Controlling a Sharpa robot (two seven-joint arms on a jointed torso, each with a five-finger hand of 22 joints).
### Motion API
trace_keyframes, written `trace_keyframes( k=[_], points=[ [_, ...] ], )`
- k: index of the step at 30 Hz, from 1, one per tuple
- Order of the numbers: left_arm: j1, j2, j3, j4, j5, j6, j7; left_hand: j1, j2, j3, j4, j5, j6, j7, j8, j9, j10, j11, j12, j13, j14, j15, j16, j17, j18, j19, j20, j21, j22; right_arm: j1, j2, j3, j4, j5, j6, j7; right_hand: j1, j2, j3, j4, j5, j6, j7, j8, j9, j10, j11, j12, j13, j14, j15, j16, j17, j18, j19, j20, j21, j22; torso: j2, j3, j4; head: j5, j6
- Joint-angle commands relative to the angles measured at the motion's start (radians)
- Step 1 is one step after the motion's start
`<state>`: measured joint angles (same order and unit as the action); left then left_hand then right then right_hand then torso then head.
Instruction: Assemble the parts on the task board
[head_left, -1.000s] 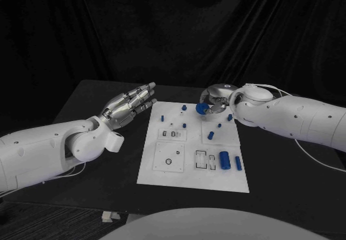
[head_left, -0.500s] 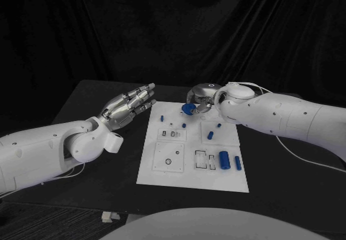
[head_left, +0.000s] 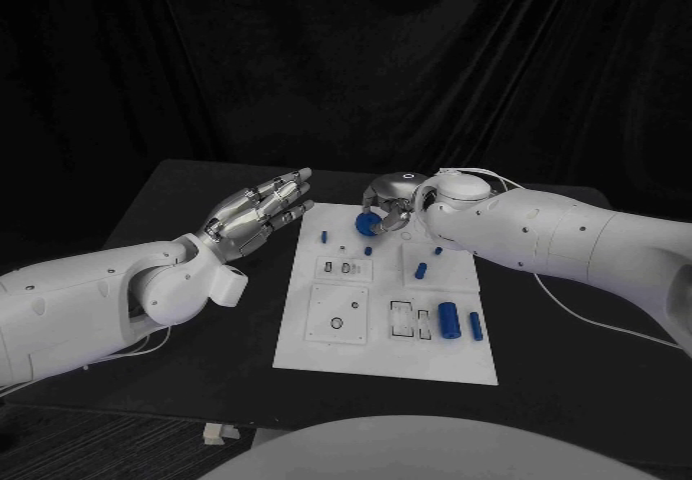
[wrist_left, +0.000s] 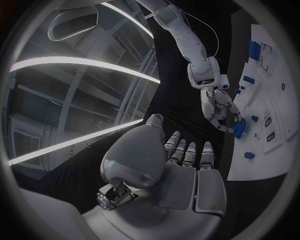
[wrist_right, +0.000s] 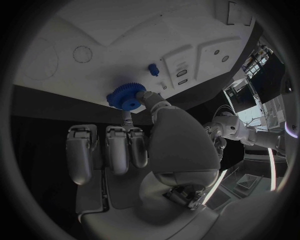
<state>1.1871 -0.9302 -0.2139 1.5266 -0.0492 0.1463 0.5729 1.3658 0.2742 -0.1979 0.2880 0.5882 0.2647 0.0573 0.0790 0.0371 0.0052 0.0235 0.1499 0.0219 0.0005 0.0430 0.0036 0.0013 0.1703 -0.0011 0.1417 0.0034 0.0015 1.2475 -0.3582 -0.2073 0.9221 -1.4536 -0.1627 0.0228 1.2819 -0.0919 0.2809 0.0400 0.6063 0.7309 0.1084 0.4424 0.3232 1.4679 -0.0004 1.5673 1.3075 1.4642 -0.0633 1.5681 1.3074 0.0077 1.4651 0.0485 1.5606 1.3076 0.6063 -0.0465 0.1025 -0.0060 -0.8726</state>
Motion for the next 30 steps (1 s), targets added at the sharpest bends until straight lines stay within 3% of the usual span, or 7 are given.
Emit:
trace_keyframes(
  k=[1, 11, 16, 18, 20, 22, 30],
  points=[
    [-0.001, 0.003, 0.001, 0.002, 0.0, 0.01, 0.013, 0.01, 0.0, 0.004, 0.0, 0.007, 0.005, 0.003, 0.006, 0.001, 0.002, 0.006, 0.007, 0.001, 0.0, 0.007, -0.002, -0.001, 0.001, 0.001, 0.009, -0.003, -0.001, -0.005, 0.008, 0.001, -0.011, -0.006, 0.022, 0.007, -0.001, 0.007, 0.008, 0.001, -0.005, 0.0, -0.007, 0.018, 0.054, 0.103, 0.009, 0.004, 0.263, 0.107, 0.009, 0.003, 0.263, -0.006, 0.101, 0.007, 0.004, 0.26, 0.0, 0.0004, -0.0018, 0.0, 0.0],
    [-0.001, 0.005, 0.001, 0.001, 0.0, 0.012, 0.014, 0.01, 0.0, 0.004, 0.0, 0.007, 0.005, 0.003, 0.006, 0.001, 0.002, 0.006, 0.007, 0.001, 0.0, 0.007, -0.002, -0.001, 0.001, 0.001, 0.009, -0.003, -0.001, -0.011, 0.029, 0.001, -0.027, -0.006, 0.034, 0.004, -0.005, 0.001, 0.023, -0.001, -0.018, -0.016, -0.003, -0.037, 0.026, 0.103, 0.012, 0.004, 0.263, 0.107, 0.012, 0.003, 0.263, -0.005, 0.1, 0.011, 0.002, 0.259, 0.0, 0.0006, -0.0032, 0.0, 0.0],
    [-0.001, 0.006, 0.001, 0.0, 0.0, 0.014, 0.013, 0.011, 0.0, 0.005, 0.0, 0.007, 0.005, 0.004, 0.007, 0.001, 0.002, 0.006, 0.007, 0.001, 0.0, 0.008, -0.002, -0.001, 0.001, 0.001, 0.01, -0.003, -0.001, -0.012, 0.034, 0.001, -0.031, -0.006, 0.033, 0.001, -0.002, -0.004, 0.044, -0.011, -0.026, -0.095, -0.018, -0.148, -0.033, 0.103, 0.001, 0.004, 0.263, 0.107, 0.004, 0.003, 0.263, -0.004, 0.099, 0.005, 0.001, 0.258, 0.0, 0.0012, -0.0029, 0.002, 0.0],
    [-0.001, 0.007, 0.001, 0.0, 0.0, 0.015, 0.013, 0.012, 0.0, 0.005, 0.0, 0.008, 0.005, 0.004, 0.007, 0.001, 0.002, 0.007, 0.007, 0.001, 0.0, 0.009, -0.002, -0.001, 0.001, 0.001, 0.01, -0.003, -0.001, -0.012, 0.034, 0.001, -0.03, -0.006, 0.032, -0.001, 0.002, -0.002, 0.048, -0.018, -0.032, -0.13, -0.039, -0.198, -0.062, 0.103, -0.015, 0.004, 0.263, 0.107, -0.008, 0.003, 0.263, -0.004, 0.099, -0.004, 0.0, 0.258, 0.0, 0.0009, -0.003, 0.003, 0.0],
    [-0.001, 0.007, 0.001, -0.001, 0.0, 0.016, 0.012, 0.012, 0.0, 0.005, 0.0, 0.008, 0.005, 0.004, 0.007, 0.001, 0.002, 0.007, 0.007, 0.001, 0.0, 0.009, -0.002, -0.001, 0.001, 0.001, 0.01, -0.003, -0.001, -0.012, 0.034, 0.001, -0.03, -0.006, 0.031, -0.002, 0.002, -0.001, 0.048, -0.02, -0.032, -0.153, -0.047, -0.219, -0.08, 0.103, -0.022, 0.004, 0.263, 0.107, -0.015, 0.003, 0.263, -0.004, 0.099, -0.01, 0.0, 0.258, 0.0, 0.001, -0.0033, 0.002, 0.0],
    [-0.001, 0.007, 0.001, -0.002, 0.0, 0.016, 0.012, 0.012, 0.0, 0.005, 0.0, 0.008, 0.005, 0.004, 0.007, 0.001, 0.002, 0.007, 0.007, 0.001, 0.0, 0.009, -0.002, -0.001, 0.001, 0.001, 0.01, -0.003, -0.001, -0.012, 0.034, 0.001, -0.03, -0.006, 0.028, -0.003, 0.003, 0.002, 0.05, -0.024, -0.035, -0.246, -0.063, -0.275, -0.131, 0.103, -0.036, 0.004, 0.263, 0.107, -0.026, 0.003, 0.263, -0.003, 0.097, -0.021, -0.003, 0.256, 0.0, 0.0008, -0.0034, 0.003, 0.0],
    [-0.001, 0.009, 0.001, -0.004, 0.0, 0.02, 0.01, 0.012, 0.001, 0.006, 0.0, 0.008, 0.005, 0.005, 0.007, 0.001, 0.002, 0.008, 0.006, 0.001, 0.0, 0.009, -0.003, -0.001, 0.001, 0.001, 0.011, -0.003, -0.001, -0.012, 0.035, 0.001, -0.031, -0.006, 0.013, -0.003, 0.003, 0.021, 0.057, -0.022, -0.035, -0.266, -0.078, -0.302, -0.156, 0.103, -0.049, 0.004, 0.263, 0.107, -0.038, 0.003, 0.263, -0.002, 0.095, -0.033, -0.006, 0.255, 0.0, 0.0005, -0.0027, 0.002, 0.0]
  ],
)
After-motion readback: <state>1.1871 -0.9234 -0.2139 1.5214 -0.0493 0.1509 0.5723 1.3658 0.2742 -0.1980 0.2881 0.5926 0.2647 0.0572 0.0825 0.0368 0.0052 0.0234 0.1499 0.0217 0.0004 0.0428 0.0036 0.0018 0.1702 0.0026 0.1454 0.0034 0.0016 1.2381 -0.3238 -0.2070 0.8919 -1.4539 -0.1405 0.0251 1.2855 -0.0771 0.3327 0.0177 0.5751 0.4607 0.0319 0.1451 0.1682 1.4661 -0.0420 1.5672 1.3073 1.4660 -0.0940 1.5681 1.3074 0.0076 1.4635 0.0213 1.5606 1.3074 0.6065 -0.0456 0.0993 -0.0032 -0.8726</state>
